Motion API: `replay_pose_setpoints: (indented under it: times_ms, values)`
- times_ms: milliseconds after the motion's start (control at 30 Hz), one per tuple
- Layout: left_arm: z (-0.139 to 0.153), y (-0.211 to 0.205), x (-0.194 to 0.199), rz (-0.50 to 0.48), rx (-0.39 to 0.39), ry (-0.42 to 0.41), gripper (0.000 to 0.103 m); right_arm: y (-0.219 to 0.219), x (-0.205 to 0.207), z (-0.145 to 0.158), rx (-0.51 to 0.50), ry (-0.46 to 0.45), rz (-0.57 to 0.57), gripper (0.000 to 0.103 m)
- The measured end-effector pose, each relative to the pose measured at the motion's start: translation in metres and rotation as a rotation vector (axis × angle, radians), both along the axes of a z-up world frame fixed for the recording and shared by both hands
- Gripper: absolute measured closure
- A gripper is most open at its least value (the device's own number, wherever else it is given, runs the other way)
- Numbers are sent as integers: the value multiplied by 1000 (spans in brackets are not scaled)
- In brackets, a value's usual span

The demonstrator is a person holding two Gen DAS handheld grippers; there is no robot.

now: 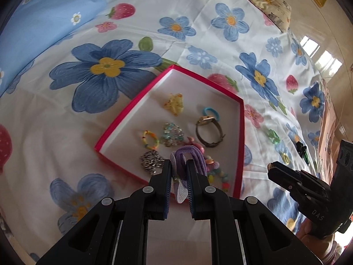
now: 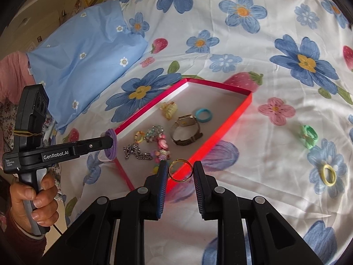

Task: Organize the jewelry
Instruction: 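Carry the purple hair tie and gold ring into the box and open both tools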

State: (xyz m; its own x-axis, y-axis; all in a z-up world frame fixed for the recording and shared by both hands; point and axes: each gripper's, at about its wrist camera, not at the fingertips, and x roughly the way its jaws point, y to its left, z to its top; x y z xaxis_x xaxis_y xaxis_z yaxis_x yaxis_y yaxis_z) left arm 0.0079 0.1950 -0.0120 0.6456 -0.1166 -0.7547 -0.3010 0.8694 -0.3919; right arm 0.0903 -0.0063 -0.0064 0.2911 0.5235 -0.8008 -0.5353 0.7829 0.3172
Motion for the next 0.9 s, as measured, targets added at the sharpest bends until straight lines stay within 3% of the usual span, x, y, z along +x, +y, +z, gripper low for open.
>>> replay_pose_setpoints:
  times_ms: [533, 900]
  values:
    - [-19, 24, 7, 34, -23, 33, 91, 49, -2, -16, -17, 34, 102, 80]
    - [-41, 26, 35, 22, -25, 95, 91, 66, 1, -49, -103, 72, 136, 80]
